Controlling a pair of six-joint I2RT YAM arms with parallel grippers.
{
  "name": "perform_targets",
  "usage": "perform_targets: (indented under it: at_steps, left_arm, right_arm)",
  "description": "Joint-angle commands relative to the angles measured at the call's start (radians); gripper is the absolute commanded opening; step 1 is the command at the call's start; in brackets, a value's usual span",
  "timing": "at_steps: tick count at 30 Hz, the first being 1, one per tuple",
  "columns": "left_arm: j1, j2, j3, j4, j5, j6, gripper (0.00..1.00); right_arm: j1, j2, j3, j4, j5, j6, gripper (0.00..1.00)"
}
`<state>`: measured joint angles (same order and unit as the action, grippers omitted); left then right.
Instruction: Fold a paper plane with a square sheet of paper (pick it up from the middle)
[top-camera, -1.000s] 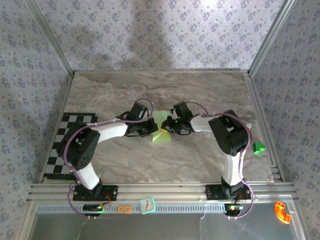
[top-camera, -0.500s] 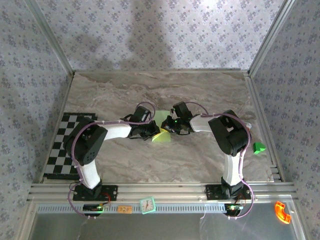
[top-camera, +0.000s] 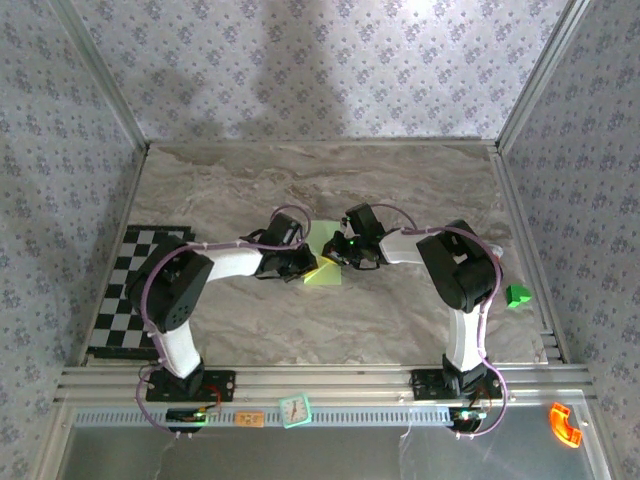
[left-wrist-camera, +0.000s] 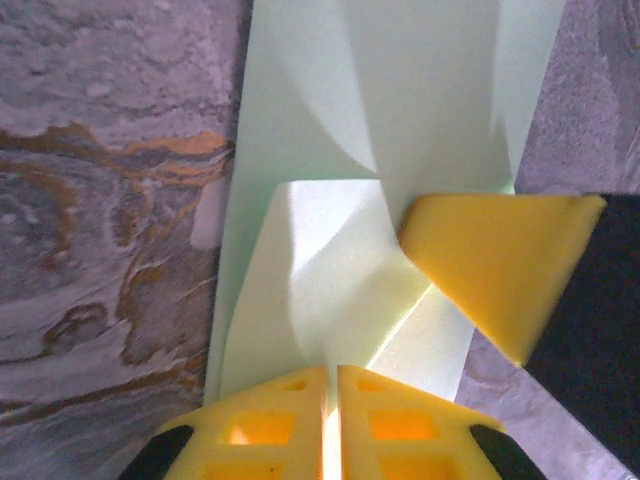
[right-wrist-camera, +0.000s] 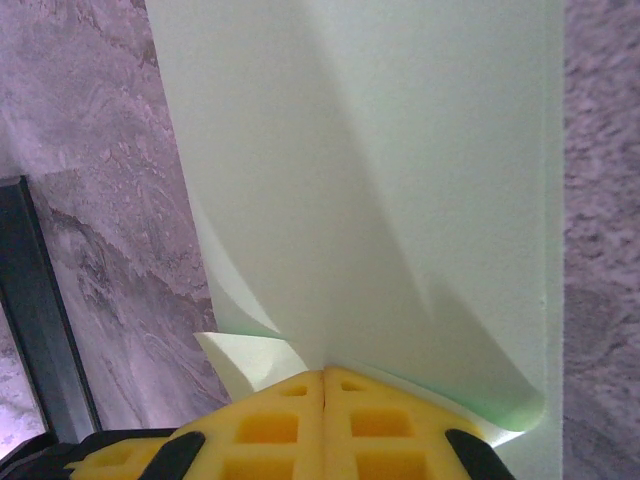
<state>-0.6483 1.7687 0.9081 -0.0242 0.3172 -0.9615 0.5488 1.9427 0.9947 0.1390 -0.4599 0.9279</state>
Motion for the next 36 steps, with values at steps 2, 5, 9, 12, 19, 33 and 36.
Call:
perform_targets:
  at_steps: [2,5,9,12,19,33,36]
  left_arm:
    - [-0.007,-0.097,0.017,-0.139,-0.087,0.113,0.17]
    - [-0.010,-0.110,0.011,-0.195,-0.114,0.163,0.22]
    - [-0.026,-0.100,0.017,-0.238,-0.117,0.215,0.32]
    - [-0.041,-0.075,0.041,-0.266,-0.115,0.249,0.38]
    - [-0.048,-0.022,0.083,-0.297,-0.133,0.275,0.41]
    - [-0.036,-0.006,0.096,-0.265,-0.121,0.240,0.40]
    - [-0.029,-0.016,0.106,-0.264,-0.126,0.238,0.40]
  right_arm:
    - [-0.003,0.076,-0.046,-0.174,0.153,-0.001,0.04]
    - [-0.004,0.076,-0.045,-0.172,0.151,-0.002,0.04]
    - [-0.004,0.076,-0.045,-0.171,0.151,-0.003,0.04]
    - [-0.003,0.078,-0.043,-0.174,0.150,-0.005,0.04]
    - [0.000,0.076,-0.040,-0.177,0.150,-0.007,0.04]
    - [0.001,0.078,-0.030,-0.183,0.142,-0.018,0.04]
    - [0.002,0.081,-0.027,-0.183,0.140,-0.018,0.04]
